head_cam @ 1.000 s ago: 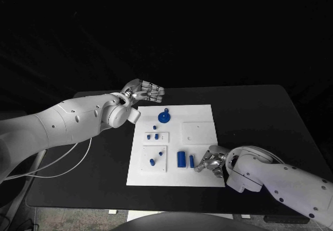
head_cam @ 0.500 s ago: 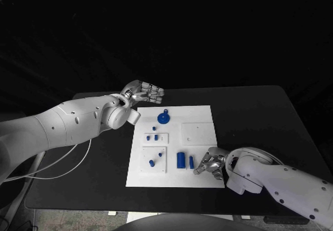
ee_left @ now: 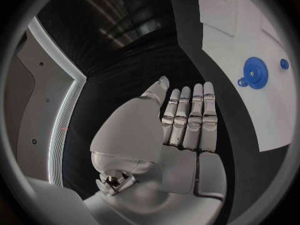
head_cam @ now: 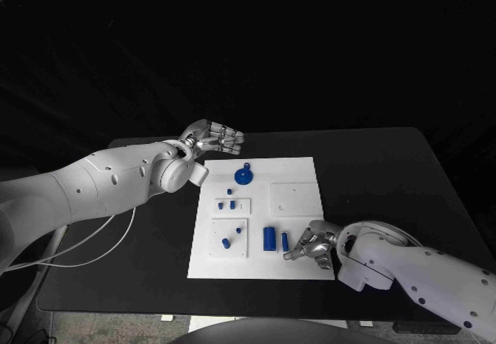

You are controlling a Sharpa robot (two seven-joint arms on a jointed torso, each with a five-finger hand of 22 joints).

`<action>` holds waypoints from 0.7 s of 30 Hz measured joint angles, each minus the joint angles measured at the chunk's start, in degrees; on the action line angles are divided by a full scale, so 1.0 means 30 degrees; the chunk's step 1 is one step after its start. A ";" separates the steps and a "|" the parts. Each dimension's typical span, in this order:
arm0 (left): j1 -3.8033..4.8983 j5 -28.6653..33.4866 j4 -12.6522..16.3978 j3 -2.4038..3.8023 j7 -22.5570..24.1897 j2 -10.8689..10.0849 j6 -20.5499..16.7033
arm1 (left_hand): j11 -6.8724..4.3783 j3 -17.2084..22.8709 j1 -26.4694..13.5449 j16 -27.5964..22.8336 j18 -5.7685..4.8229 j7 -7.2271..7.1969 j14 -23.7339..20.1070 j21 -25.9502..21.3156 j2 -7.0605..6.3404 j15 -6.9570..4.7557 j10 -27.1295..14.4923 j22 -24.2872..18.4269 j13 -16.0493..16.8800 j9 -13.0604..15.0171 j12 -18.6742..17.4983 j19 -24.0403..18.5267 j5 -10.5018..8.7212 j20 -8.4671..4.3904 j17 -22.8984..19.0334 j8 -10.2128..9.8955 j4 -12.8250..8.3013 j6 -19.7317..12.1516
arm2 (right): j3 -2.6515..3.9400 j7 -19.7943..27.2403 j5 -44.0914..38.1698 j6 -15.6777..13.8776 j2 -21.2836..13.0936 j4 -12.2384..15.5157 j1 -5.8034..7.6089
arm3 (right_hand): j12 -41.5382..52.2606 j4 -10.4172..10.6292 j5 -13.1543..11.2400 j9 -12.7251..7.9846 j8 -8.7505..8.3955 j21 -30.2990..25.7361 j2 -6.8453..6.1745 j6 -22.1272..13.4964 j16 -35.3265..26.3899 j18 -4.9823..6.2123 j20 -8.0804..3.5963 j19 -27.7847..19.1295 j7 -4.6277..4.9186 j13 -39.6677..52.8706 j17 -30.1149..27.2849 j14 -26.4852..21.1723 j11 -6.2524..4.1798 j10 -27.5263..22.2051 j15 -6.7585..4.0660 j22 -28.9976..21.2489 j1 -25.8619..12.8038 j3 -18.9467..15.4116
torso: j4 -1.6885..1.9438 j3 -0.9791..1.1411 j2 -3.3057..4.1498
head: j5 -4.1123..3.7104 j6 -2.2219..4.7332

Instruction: Assemble the parts on the task board

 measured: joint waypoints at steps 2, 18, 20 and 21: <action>0.0000 -0.0005 0.0000 -0.0001 0.0000 -0.0002 0.0001 | 0.0000 0.0000 0.0000 0.0000 -0.0001 0.0000 0.0000 0.0000 0.0000 0.0000 0.0000 0.0000 0.0001 0.0000 0.0000 0.0000 0.0000 0.0000 0.0000 0.0000 0.0000 0.0001 | 0.0000 0.0082 0.0025 -0.0039 0.0000 -0.0002 -0.0001 | 0.0000 0.0288 -0.0215 0.0024 0.0000 0.0000 0.0000 0.0000 0.0000 0.0000 0.0000 0.0000 0.0000 0.0000 0.0000 0.0000 0.0000 0.0000 0.0000 -0.0001 0.0000 -0.0131 | 0.0002 0.0002 0.0000 | -0.0009 0.0000; -0.0003 -0.0028 0.0006 -0.0007 -0.0021 -0.0033 0.0018 | 0.0000 0.0000 0.0001 0.0000 -0.0001 0.0012 0.0001 0.0000 -0.0002 -0.0001 0.0000 0.0000 0.0000 0.0000 0.0000 0.0000 0.0001 0.0000 0.0000 0.0000 0.0000 0.0013 | 0.0000 0.0251 0.0062 -0.0233 0.0021 -0.0070 -0.0005 | 0.0000 -0.0826 -0.1846 0.0056 0.0000 0.0000 0.2298 0.0001 0.0000 0.0002 0.0000 0.0000 -0.0001 0.0002 -0.0002 0.0000 0.0001 0.0000 0.0000 0.0014 -0.1600 0.2337 | 0.0022 -0.0026 0.0000 | 0.0038 -0.0066; -0.0003 -0.0029 0.0007 -0.0009 -0.0023 -0.0036 0.0020 | 0.0000 0.0000 0.0001 0.0000 -0.0001 0.0012 0.0000 0.0000 -0.0002 -0.0001 0.0000 0.0000 0.0000 0.0000 0.0000 0.0000 0.0001 0.0001 0.0000 0.0000 0.0000 0.0013 | 0.0000 0.0251 0.0061 -0.0250 0.0028 -0.0085 -0.0005 | 0.0000 -0.1129 -0.1906 0.0009 0.0001 0.0000 0.2290 0.0001 0.0000 -0.0001 0.0000 0.0000 -0.0001 -0.0006 -0.0002 -0.0001 0.0001 0.0000 0.0000 0.0014 -0.2010 0.3024 | 0.0020 -0.0026 0.0000 | 0.0046 -0.0070; -0.0003 -0.0030 0.0008 -0.0010 -0.0024 -0.0038 0.0021 | 0.0000 0.0000 0.0001 0.0000 -0.0001 0.0012 0.0001 0.0000 -0.0002 -0.0001 0.0000 0.0000 0.0001 0.0000 0.0000 0.0000 0.0001 0.0001 0.0000 0.0000 0.0000 0.0013 | 0.0000 0.0251 0.0061 -0.0260 0.0033 -0.0093 -0.0005 | 0.0000 -0.1222 -0.1917 -0.0018 0.0001 0.0000 0.2299 0.0001 0.0000 0.0000 0.0000 0.0000 -0.0001 -0.0027 -0.0002 -0.0001 0.0001 0.0000 0.0001 0.0014 -0.2099 0.3232 | 0.0020 -0.0024 0.0000 | 0.0049 -0.0079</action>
